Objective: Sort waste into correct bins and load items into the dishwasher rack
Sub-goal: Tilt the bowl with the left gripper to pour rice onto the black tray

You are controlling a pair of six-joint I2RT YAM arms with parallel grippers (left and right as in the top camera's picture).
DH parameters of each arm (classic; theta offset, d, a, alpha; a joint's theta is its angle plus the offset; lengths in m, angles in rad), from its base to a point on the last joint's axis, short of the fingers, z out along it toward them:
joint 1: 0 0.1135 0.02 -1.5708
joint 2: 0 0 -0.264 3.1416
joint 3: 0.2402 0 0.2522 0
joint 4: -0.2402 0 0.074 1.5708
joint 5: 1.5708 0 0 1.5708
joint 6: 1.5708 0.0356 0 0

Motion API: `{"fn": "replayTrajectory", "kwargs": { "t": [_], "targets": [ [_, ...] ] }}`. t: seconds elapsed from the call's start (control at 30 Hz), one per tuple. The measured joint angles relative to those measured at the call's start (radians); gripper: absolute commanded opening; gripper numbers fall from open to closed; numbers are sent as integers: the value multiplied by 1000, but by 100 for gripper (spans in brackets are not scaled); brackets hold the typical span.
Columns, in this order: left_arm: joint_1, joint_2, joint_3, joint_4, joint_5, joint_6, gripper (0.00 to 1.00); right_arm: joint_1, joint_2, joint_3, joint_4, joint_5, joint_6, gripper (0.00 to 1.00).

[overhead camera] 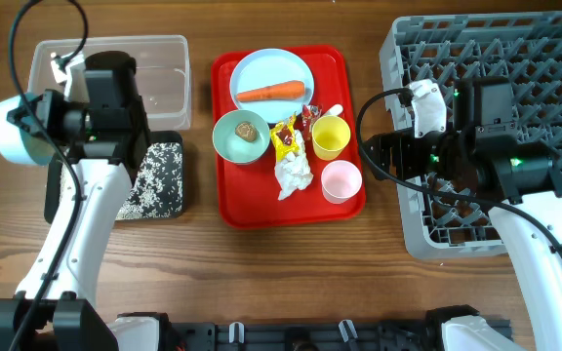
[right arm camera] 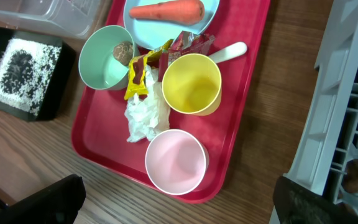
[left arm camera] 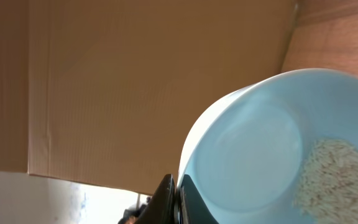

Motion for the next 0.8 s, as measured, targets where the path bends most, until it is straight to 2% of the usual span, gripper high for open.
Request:
{"fn": "replayTrajectory", "kwargs": {
  "t": [0.3, 0.5, 0.8],
  "targets": [
    [-19, 0, 0, 0, -33, 18, 4, 0, 0, 0, -6, 0, 0, 99],
    [-37, 1, 3, -119, -47, -89, 4, 0, 0, 0, -6, 0, 0, 100],
    [-38, 16, -49, -108, -19, -153, 4, 0, 0, 0, -6, 0, 0, 100]
  ]
}}
